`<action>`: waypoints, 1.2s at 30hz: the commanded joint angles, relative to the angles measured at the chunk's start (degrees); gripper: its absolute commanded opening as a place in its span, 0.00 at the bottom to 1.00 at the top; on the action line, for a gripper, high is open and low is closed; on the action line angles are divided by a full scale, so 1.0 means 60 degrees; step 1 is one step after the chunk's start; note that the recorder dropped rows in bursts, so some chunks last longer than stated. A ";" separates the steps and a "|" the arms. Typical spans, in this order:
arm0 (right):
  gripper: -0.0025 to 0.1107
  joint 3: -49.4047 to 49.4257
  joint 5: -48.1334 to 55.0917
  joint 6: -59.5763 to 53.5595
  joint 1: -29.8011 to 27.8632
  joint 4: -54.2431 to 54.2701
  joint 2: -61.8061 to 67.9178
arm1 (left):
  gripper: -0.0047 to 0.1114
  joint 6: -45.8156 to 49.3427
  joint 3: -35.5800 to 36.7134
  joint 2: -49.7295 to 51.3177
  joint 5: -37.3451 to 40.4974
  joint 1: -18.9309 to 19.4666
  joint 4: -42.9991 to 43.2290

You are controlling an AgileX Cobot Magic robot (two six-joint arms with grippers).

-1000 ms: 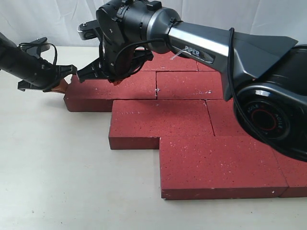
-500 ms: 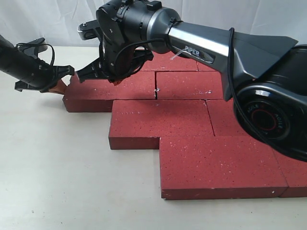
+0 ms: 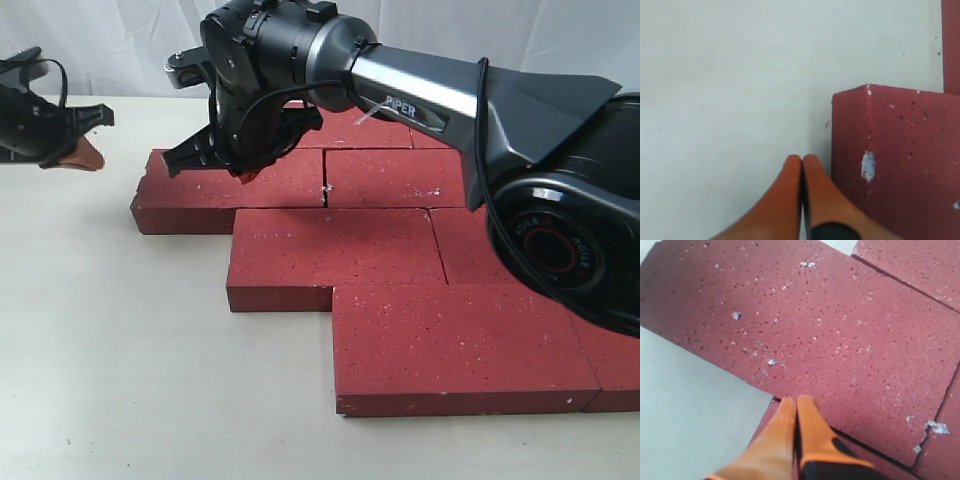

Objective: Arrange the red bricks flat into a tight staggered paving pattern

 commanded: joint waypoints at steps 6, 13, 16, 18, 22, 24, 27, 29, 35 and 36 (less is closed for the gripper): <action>0.02 0.0017 0.0702 -0.0432 -0.0046 0.1161 -0.0064 | 0.04 -0.1582 0.0024 -0.1828 0.1104 0.0222 0.1839; 0.02 0.0017 0.1487 -0.1636 -0.0046 0.2336 -0.0492 | 0.04 -0.1620 0.0633 -0.3151 0.1530 0.0222 0.1858; 0.02 0.0017 0.1858 -0.2002 -0.0046 0.2739 -0.0573 | 0.04 -0.1645 0.1169 -0.3741 0.1554 0.0222 0.2022; 0.02 0.0017 0.1967 -0.2129 -0.0046 0.2909 -0.0620 | 0.04 -0.1645 0.1558 -0.4176 0.1526 0.0222 0.2094; 0.02 0.0017 0.1967 -0.2577 -0.0046 0.3176 -0.0747 | 0.04 -0.1774 0.2278 -0.5044 0.1192 0.0118 0.2415; 0.02 0.0017 0.1967 -0.2681 -0.0065 0.3176 -0.0854 | 0.04 -0.2111 0.2642 -0.5494 0.0904 -0.0131 0.2855; 0.02 0.0017 0.1967 -0.2793 -0.0263 0.3572 -0.0985 | 0.04 -0.2675 0.3113 -0.6065 0.0503 -0.0724 0.3727; 0.02 0.0017 0.1967 -0.2793 -0.0480 0.3920 -0.1080 | 0.04 -0.2960 0.3359 -0.6388 0.0198 -0.1212 0.4276; 0.02 0.0017 0.1967 -0.2813 -0.0856 0.4503 -0.1484 | 0.04 -0.3221 0.3778 -0.6968 -0.0002 -0.2008 0.4751; 0.02 0.0017 0.1967 -0.2844 -0.0881 0.4459 -0.1546 | 0.04 -0.3221 0.3815 -0.6987 -0.0002 -0.2058 0.4789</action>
